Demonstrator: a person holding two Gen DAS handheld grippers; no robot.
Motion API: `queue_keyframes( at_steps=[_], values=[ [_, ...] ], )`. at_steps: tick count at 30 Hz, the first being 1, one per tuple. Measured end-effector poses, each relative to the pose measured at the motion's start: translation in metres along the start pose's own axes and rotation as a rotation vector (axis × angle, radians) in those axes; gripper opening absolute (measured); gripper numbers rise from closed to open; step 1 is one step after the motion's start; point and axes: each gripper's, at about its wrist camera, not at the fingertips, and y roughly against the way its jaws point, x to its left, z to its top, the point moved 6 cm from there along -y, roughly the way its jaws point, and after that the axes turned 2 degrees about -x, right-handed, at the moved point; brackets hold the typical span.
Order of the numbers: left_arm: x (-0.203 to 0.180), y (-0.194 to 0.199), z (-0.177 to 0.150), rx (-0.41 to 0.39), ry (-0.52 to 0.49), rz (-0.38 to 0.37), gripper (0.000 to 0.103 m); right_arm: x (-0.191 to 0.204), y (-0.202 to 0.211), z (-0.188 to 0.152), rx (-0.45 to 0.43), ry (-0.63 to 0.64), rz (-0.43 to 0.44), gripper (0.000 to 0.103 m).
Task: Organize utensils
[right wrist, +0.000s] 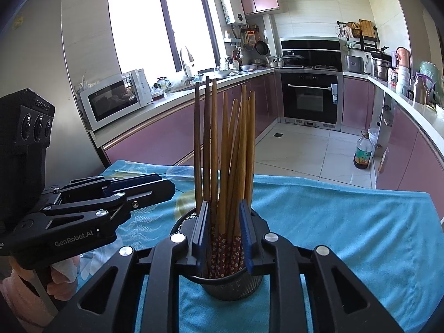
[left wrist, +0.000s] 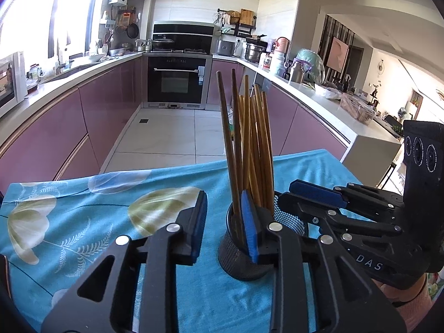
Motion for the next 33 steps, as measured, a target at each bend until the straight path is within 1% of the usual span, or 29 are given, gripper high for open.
queue_keyframes(
  at_steps=[1, 3, 4, 5, 6, 7, 8, 9, 10, 11, 12, 14, 17, 22, 25, 27, 30, 33],
  values=[
    [0.001, 0.002, -0.001, -0.007, -0.002, 0.005, 0.029, 0.000, 0.001, -0.001, -0.003, 0.000, 0.001, 0.031],
    [0.002, 0.007, -0.002, -0.022, -0.004, 0.018, 0.038, 0.002, 0.004, -0.003, -0.010, -0.002, 0.004, 0.039],
    [0.003, 0.011, -0.004, -0.032, -0.006, 0.028, 0.041, 0.003, 0.007, -0.004, -0.014, -0.004, 0.004, 0.042],
    [0.005, 0.015, -0.007, -0.045, -0.006, 0.037, 0.046, 0.003, 0.009, -0.006, -0.021, -0.006, 0.000, 0.050],
    [0.007, 0.020, -0.009, -0.056, -0.006, 0.045, 0.051, 0.003, 0.012, -0.007, -0.027, -0.009, -0.004, 0.053],
    [0.010, 0.025, -0.012, -0.070, -0.007, 0.062, 0.054, 0.004, 0.014, -0.008, -0.030, -0.011, -0.005, 0.053],
    [0.011, 0.030, -0.014, -0.081, -0.007, 0.076, 0.062, 0.005, 0.015, -0.008, -0.031, -0.013, -0.008, 0.057],
    [0.013, 0.034, -0.016, -0.092, -0.008, 0.091, 0.070, 0.004, 0.017, -0.010, -0.034, -0.012, -0.017, 0.066],
    [0.014, 0.039, -0.017, -0.101, -0.009, 0.101, 0.074, 0.004, 0.019, -0.012, -0.041, -0.011, -0.031, 0.071],
    [0.018, 0.044, -0.021, -0.112, -0.013, 0.113, 0.082, 0.005, 0.020, -0.014, -0.046, -0.009, -0.041, 0.082],
    [0.020, 0.048, -0.024, -0.121, -0.014, 0.126, 0.089, 0.005, 0.022, -0.016, -0.052, -0.004, -0.057, 0.088],
    [0.025, 0.058, -0.031, -0.143, -0.014, 0.155, 0.097, 0.005, 0.024, -0.019, -0.067, 0.001, -0.082, 0.095],
    [0.033, 0.073, -0.042, -0.172, -0.008, 0.190, 0.097, 0.007, 0.030, -0.026, -0.083, -0.005, -0.097, 0.096],
    [0.045, 0.099, -0.056, -0.228, 0.012, 0.246, 0.097, 0.019, 0.037, -0.041, -0.101, 0.033, -0.129, 0.096],
    [0.050, 0.111, -0.063, -0.253, 0.025, 0.257, 0.097, 0.029, 0.042, -0.048, -0.125, 0.060, -0.140, 0.096],
    [0.053, 0.121, -0.069, -0.279, 0.040, 0.249, 0.097, 0.035, 0.046, -0.051, -0.145, 0.073, -0.146, 0.096],
    [0.054, 0.131, -0.074, -0.304, 0.048, 0.265, 0.097, 0.041, 0.050, -0.056, -0.168, 0.086, -0.160, 0.096],
    [0.055, 0.140, -0.080, -0.322, 0.050, 0.280, 0.097, 0.045, 0.055, -0.058, -0.191, 0.069, -0.145, 0.096]
  ],
)
